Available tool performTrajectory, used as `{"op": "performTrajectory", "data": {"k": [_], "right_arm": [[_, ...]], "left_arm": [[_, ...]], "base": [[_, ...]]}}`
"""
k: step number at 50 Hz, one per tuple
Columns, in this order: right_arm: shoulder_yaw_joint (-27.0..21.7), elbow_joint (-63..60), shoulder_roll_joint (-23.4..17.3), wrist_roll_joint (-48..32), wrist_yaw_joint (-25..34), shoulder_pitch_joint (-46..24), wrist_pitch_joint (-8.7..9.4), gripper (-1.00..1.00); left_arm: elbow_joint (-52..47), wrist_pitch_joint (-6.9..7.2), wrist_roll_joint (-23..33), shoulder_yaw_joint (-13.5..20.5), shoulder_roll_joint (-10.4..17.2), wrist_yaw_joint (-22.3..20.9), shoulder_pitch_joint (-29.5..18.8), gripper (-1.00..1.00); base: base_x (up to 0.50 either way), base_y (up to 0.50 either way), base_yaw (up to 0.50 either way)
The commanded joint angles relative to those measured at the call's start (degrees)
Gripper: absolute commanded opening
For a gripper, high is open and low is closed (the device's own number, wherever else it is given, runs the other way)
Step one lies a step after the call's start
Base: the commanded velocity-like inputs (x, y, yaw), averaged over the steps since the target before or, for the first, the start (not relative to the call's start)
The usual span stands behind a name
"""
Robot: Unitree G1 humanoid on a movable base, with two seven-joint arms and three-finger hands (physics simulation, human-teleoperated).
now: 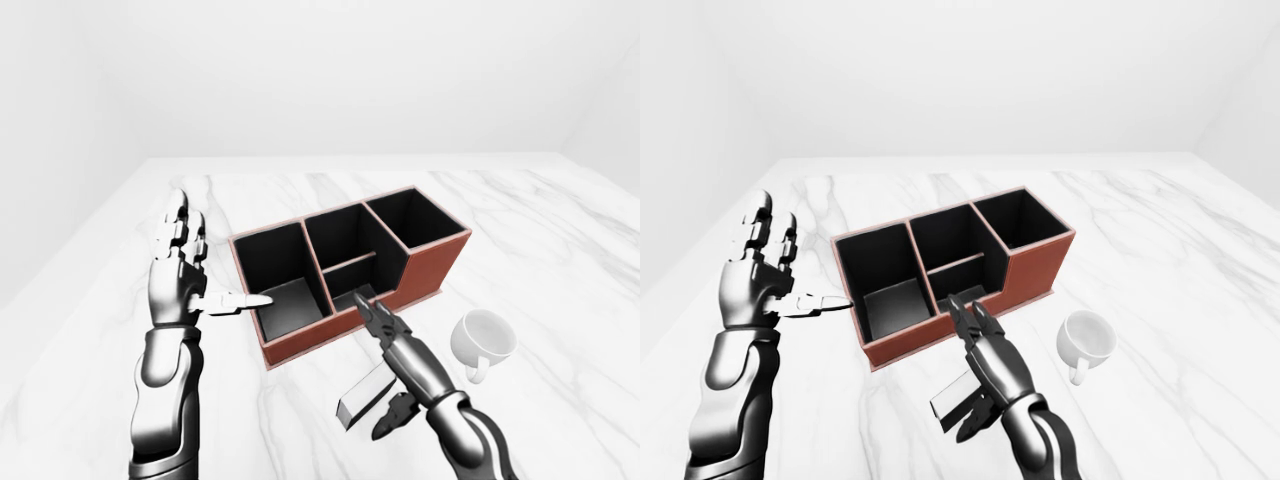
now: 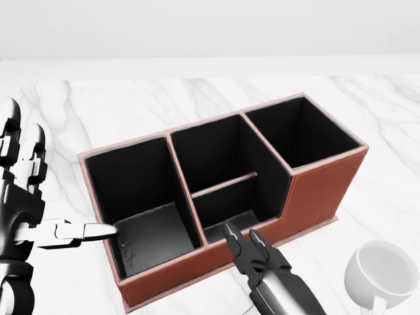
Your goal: Pick up the book and place it in the front compartment of the caddy.
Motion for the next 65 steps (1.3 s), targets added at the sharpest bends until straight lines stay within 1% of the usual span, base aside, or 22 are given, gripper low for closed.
{"op": "performTrajectory", "data": {"k": [1, 4, 21, 26, 34, 46, 51, 65], "right_arm": [[-0.24, 1.67, 0.24, -0.25, -0.13, -0.84, -0.43, 1.0], [-0.28, 2.16, 0.33, -0.4, -0.22, -1.11, -0.61, 1.0], [0.49, 3.14, 0.94, -1.14, -0.07, -2.6, -0.07, 1.0], [0.79, 3.36, 0.8, -1.4, -0.32, -2.41, -0.29, 1.0], [1.39, 4.95, 0.59, -1.7, -1.5, -2.03, -1.18, 1.0], [1.68, 6.15, 0.4, -1.7, -2.26, -2.02, -1.64, 1.0], [1.83, 7.25, 0.23, -1.64, -3.12, -1.73, -2.27, 1.0], [2.32, 7.35, 0.12, -1.88, -3.36, -1.44, -2.23, 1.0]], "left_arm": [[-0.21, 0.0, 0.05, -0.08, -0.04, 0.03, 0.04, 1.0], [-0.1, 0.0, 0.14, -0.15, -0.08, 0.02, 0.07, 1.0], [-0.21, 0.0, -0.09, 0.11, 0.03, 0.06, -0.11, 1.0], [-0.75, 0.0, -0.01, -0.03, -0.02, 0.11, 0.08, 1.0], [-0.45, 0.0, -0.04, 0.07, 0.03, 0.1, -0.07, 1.0], [-0.4, 0.0, 0.09, 0.06, 0.04, 0.19, -0.1, 1.0], [-0.71, 0.0, 0.11, 0.09, 0.03, 0.22, -0.02, 1.0], [-0.44, 0.0, 0.33, 0.02, 0.02, 0.26, -0.06, 1.0]], "base": [[0.0, 0.0, 0.0], [0.0, 0.0, 0.0], [0.0, 0.0, 0.0], [0.0, 0.0, 0.0], [0.0, 0.0, 0.0], [0.0, 0.0, 0.0], [0.0, 0.0, 0.0], [0.0, 0.0, 0.0]]}}
